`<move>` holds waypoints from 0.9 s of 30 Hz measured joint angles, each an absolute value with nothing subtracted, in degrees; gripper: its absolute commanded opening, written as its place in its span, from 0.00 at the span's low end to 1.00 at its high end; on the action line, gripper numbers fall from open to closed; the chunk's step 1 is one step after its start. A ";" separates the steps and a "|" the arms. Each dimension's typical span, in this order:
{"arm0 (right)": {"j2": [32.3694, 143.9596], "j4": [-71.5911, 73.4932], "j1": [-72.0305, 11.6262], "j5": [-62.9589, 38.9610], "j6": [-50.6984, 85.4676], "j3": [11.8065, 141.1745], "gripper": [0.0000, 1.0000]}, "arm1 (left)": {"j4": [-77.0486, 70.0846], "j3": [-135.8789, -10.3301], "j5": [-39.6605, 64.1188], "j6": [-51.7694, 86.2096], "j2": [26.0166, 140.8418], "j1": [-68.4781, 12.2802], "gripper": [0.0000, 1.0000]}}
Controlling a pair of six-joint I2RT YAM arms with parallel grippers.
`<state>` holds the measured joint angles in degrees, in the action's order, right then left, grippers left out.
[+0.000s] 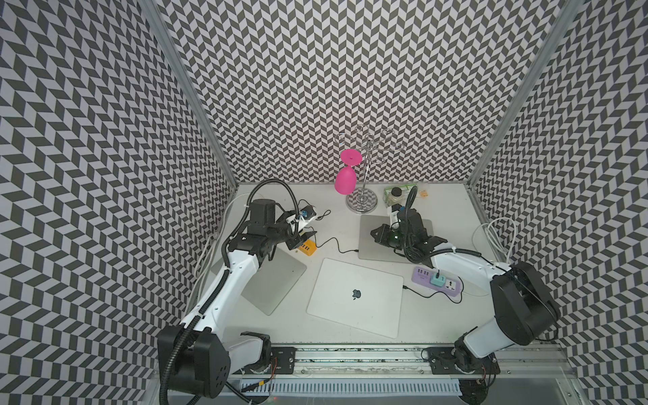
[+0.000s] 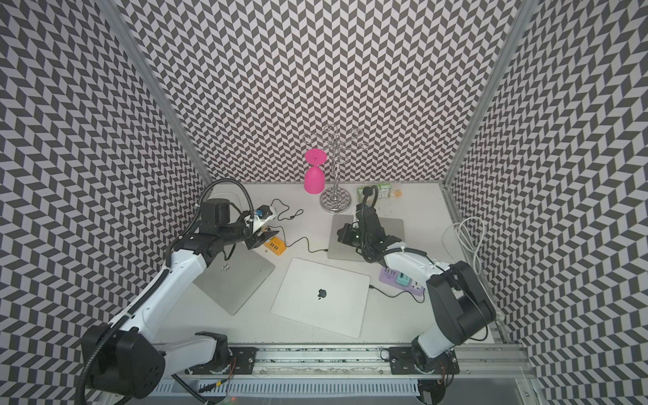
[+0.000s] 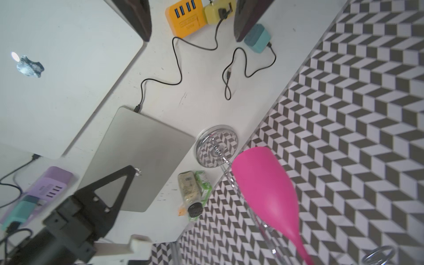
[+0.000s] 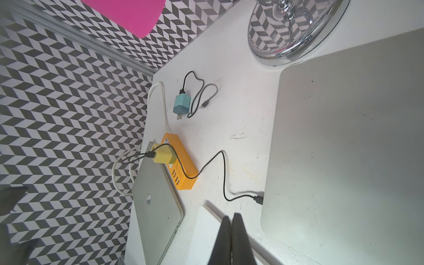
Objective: Unplug the laptop charger
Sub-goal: Remove the charging cable from the laptop.
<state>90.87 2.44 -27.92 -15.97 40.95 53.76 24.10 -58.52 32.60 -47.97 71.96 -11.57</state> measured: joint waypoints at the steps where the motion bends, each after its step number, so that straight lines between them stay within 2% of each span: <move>1: 91.77 2.87 -27.70 -16.75 41.04 54.06 0.03 | 24.58 -58.98 32.60 -49.63 73.69 -12.80 0.56; 12: 100.31 2.96 -25.82 -21.39 41.28 59.29 0.03 | 28.08 -64.14 26.76 -59.81 91.94 -22.13 0.51; 21: 103.98 2.72 -21.93 -25.85 40.95 59.81 0.02 | 31.40 -77.52 22.96 -60.88 107.77 -25.63 0.50; 27: 104.36 2.61 -20.49 -27.94 40.71 58.30 0.00 | 32.56 -80.18 21.54 -60.84 112.77 -28.29 0.48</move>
